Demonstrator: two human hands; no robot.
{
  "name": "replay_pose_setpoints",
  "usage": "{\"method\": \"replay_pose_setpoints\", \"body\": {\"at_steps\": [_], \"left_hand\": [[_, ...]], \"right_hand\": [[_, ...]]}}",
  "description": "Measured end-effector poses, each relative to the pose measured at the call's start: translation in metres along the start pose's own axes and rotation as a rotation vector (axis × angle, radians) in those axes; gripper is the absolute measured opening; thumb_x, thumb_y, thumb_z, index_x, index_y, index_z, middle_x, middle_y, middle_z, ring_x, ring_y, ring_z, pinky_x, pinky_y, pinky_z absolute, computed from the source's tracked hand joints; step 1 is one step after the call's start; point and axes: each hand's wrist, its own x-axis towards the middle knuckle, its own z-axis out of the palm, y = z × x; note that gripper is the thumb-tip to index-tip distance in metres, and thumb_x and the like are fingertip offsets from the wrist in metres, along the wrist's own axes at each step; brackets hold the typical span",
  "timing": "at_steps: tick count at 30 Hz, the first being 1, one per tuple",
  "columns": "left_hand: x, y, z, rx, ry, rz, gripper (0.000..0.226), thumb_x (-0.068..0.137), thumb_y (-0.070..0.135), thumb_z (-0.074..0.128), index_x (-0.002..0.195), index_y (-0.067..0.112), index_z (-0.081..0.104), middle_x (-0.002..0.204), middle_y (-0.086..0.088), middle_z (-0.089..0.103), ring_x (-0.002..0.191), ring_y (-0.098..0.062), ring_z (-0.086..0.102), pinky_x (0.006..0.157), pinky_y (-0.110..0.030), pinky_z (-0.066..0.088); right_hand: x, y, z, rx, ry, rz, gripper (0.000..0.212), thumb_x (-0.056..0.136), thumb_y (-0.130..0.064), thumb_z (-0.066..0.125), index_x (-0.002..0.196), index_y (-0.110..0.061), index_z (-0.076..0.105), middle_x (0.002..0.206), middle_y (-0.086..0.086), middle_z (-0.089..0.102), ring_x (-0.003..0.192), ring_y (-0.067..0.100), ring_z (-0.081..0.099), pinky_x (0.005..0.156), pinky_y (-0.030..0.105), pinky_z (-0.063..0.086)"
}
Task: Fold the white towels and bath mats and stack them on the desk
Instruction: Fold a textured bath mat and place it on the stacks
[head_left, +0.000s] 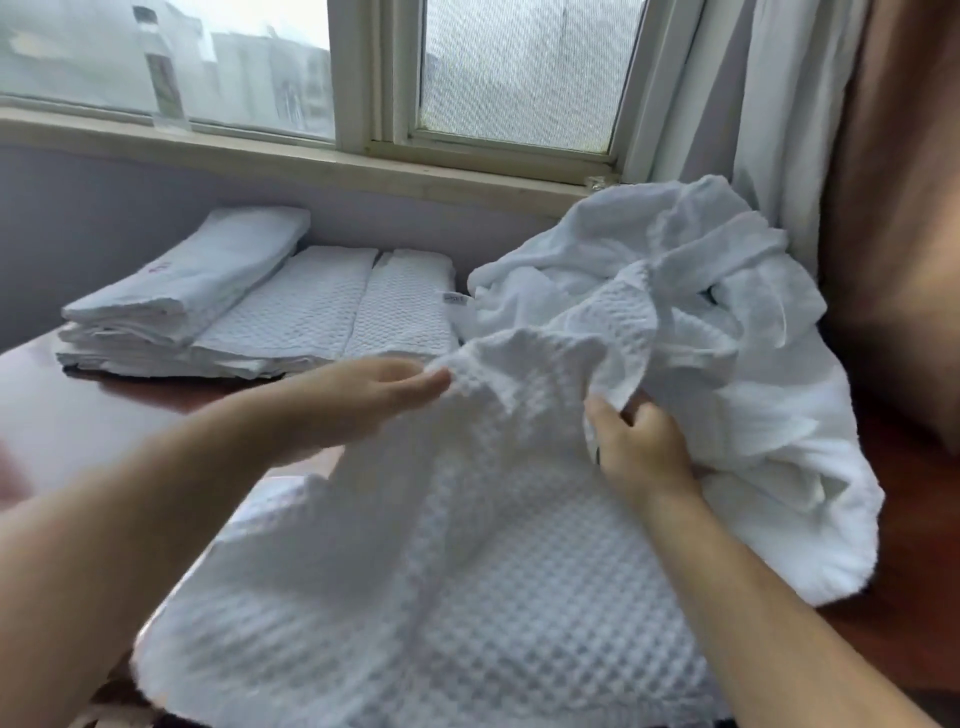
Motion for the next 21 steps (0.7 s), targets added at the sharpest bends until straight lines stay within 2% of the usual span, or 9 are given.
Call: {"method": "replay_pose_setpoints", "body": {"at_steps": [1, 4, 6, 8, 10, 12, 14, 18, 21], "left_hand": [[-0.007, 0.0, -0.002, -0.017, -0.099, -0.091, 0.042, 0.073, 0.082, 0.048, 0.095, 0.054, 0.07, 0.096, 0.029, 0.071, 0.083, 0.006, 0.066, 0.064, -0.016, 0.05], [-0.009, -0.008, 0.003, 0.086, -0.058, -0.103, 0.048, 0.086, 0.074, 0.042, 0.117, 0.045, 0.065, 0.104, 0.031, 0.065, 0.102, 0.009, 0.059, 0.08, -0.017, 0.048], [-0.005, -0.012, 0.009, 0.268, 0.263, -0.003, 0.038, 0.099, 0.056, 0.046, 0.119, 0.03, 0.066, 0.107, 0.012, 0.066, 0.104, -0.01, 0.061, 0.088, -0.031, 0.048], [-0.012, -0.002, 0.015, 0.283, 0.602, 0.083, 0.029, 0.1, 0.049, 0.047, 0.101, 0.024, 0.064, 0.09, 0.008, 0.065, 0.086, -0.015, 0.061, 0.072, -0.032, 0.044], [-0.026, 0.01, 0.022, 0.21, 0.524, 0.206, 0.048, 0.092, 0.064, 0.041, 0.086, 0.021, 0.061, 0.072, 0.005, 0.064, 0.069, -0.013, 0.06, 0.057, -0.031, 0.039], [-0.043, 0.028, 0.036, 0.065, 0.111, 0.278, 0.054, 0.086, 0.075, 0.042, 0.097, 0.028, 0.067, 0.09, 0.015, 0.071, 0.076, -0.003, 0.066, 0.056, -0.018, 0.045], [-0.046, 0.031, 0.055, -0.025, -0.161, 0.296, 0.028, 0.088, 0.065, 0.057, 0.108, 0.048, 0.066, 0.107, 0.033, 0.066, 0.098, 0.013, 0.062, 0.075, -0.006, 0.048], [-0.027, 0.013, 0.077, 0.23, 0.064, 0.141, 0.005, 0.082, 0.032, 0.06, 0.08, 0.036, 0.062, 0.079, 0.02, 0.065, 0.082, 0.001, 0.061, 0.067, -0.019, 0.047], [-0.022, -0.002, 0.072, 0.339, 0.058, 0.133, 0.025, 0.08, 0.008, 0.057, 0.083, 0.032, 0.052, 0.092, 0.015, 0.06, 0.097, -0.014, 0.058, 0.074, -0.024, 0.041]], "right_hand": [[-0.006, -0.003, 0.007, 0.074, -0.096, 0.0, 0.024, 0.096, -0.031, 0.062, 0.076, -0.018, 0.065, 0.064, -0.01, 0.065, 0.065, -0.01, 0.063, 0.061, 0.008, 0.046], [-0.029, -0.014, 0.026, 0.585, -0.447, 0.114, 0.033, 0.089, -0.03, 0.059, 0.11, -0.008, 0.074, 0.108, 0.013, 0.075, 0.106, 0.026, 0.071, 0.096, 0.044, 0.056], [-0.038, -0.026, 0.031, 0.966, -0.572, 0.19, 0.041, 0.088, -0.026, 0.06, 0.118, 0.0, 0.072, 0.121, 0.023, 0.07, 0.112, 0.033, 0.069, 0.095, 0.045, 0.056], [-0.033, -0.033, 0.029, 1.167, -0.524, 0.162, 0.038, 0.089, -0.027, 0.058, 0.11, -0.001, 0.076, 0.114, 0.021, 0.072, 0.102, 0.028, 0.072, 0.086, 0.038, 0.06], [-0.026, -0.042, 0.023, 1.283, -0.471, 0.15, 0.036, 0.096, -0.025, 0.051, 0.093, -0.007, 0.081, 0.1, 0.014, 0.075, 0.092, 0.024, 0.073, 0.08, 0.035, 0.06], [-0.023, -0.049, 0.021, 1.291, -0.498, 0.145, 0.04, 0.1, -0.026, 0.046, 0.09, -0.009, 0.082, 0.098, 0.011, 0.075, 0.092, 0.023, 0.073, 0.081, 0.035, 0.06], [-0.025, -0.058, 0.024, 1.248, -0.537, 0.143, 0.036, 0.096, -0.028, 0.05, 0.092, -0.009, 0.081, 0.098, 0.01, 0.075, 0.094, 0.022, 0.073, 0.084, 0.033, 0.059], [-0.024, -0.071, 0.016, 1.047, -0.514, 0.033, 0.026, 0.089, -0.026, 0.057, 0.095, -0.009, 0.075, 0.086, 0.008, 0.074, 0.082, 0.021, 0.072, 0.077, 0.034, 0.058], [-0.016, -0.056, 0.0, 0.356, 0.028, -0.238, 0.027, 0.09, -0.035, 0.057, 0.066, -0.022, 0.06, 0.058, -0.009, 0.06, 0.056, 0.008, 0.057, 0.061, 0.031, 0.047]]}}
